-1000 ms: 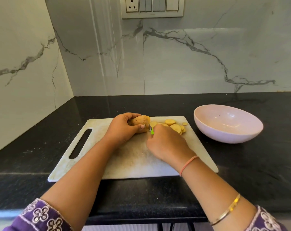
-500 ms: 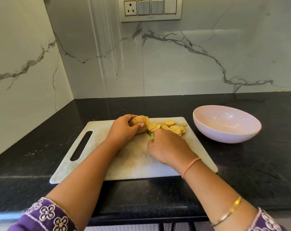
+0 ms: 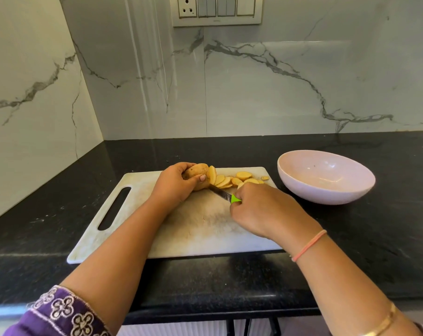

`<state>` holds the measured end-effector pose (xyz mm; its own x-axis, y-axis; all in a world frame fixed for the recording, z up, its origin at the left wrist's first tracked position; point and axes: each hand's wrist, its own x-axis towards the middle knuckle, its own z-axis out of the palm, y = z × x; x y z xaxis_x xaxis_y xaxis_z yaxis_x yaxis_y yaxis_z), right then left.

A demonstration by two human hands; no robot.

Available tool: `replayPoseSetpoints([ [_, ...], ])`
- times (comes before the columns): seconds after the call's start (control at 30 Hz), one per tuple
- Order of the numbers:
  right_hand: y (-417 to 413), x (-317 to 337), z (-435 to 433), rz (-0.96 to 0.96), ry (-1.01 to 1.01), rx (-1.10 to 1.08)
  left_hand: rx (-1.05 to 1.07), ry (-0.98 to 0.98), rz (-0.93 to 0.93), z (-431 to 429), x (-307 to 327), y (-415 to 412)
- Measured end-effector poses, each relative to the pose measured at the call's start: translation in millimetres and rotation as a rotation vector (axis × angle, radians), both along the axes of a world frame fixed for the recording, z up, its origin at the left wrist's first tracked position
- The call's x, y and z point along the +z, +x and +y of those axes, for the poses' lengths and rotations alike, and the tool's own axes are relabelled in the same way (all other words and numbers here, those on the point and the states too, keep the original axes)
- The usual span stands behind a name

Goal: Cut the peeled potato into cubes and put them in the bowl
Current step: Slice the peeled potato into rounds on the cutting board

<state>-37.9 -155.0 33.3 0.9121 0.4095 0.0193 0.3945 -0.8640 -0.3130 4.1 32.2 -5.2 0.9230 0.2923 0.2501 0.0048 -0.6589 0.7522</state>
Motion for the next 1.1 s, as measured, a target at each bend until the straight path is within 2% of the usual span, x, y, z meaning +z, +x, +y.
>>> replayPoseSetpoints([
  [0.17,-0.4,9.8,-8.0,0.113,0.051,0.010,0.013,-0.036,0.036,11.6,3.9,-1.6],
  [0.3,4.7,9.7,-12.0,0.177,0.246,-0.020,-0.039,-0.057,0.065,11.4,4.6,-2.1],
  [0.43,10.9,9.2,-2.9,0.021,0.398,-0.047,-0.067,-0.058,0.079,12.2,5.4,-4.5],
  [0.63,14.2,0.4,25.1,-0.208,0.320,-0.043,-0.090,-0.038,0.074,11.1,7.0,-4.8],
  [1.1,20.8,2.4,51.7,-0.250,0.165,-0.029,-0.066,-0.005,0.032,12.6,10.6,-5.5],
])
